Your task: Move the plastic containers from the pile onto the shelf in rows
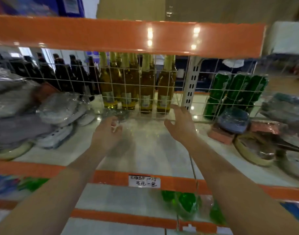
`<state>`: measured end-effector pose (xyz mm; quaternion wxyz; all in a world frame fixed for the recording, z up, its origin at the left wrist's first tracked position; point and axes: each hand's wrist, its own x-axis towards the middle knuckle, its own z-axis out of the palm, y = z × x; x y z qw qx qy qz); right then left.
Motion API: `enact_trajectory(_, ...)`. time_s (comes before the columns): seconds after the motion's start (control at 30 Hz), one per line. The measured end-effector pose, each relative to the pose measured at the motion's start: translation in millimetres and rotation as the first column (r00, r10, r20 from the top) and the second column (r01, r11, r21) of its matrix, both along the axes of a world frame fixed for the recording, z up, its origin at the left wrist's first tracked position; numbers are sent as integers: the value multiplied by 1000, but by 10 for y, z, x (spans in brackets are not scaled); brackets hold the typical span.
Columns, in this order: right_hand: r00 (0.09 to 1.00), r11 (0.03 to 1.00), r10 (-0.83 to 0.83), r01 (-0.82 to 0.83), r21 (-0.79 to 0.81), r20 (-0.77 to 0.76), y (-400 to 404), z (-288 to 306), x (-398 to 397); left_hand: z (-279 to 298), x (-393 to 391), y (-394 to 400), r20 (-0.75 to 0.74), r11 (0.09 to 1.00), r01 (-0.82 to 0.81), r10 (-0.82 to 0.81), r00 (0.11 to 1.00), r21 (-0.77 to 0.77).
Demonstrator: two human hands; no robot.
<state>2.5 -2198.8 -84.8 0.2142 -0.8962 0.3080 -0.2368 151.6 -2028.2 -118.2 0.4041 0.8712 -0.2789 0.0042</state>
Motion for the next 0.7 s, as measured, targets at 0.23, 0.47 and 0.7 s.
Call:
enact_trajectory(0.23,995,996,69,-65,61,-68,737,-174,656,9,533,886,104,993,-33,21,994,114)
enact_trajectory(0.47,993,992,82,-73,105,-79,1167,-352,1077,70,894,1439,208,989,-87,61,976,116)
enact_trajectory(0.7,984,991,94,-78,110,-151,1146,-363,1454,254,1195,1472,249,974,-220,199,948,56)
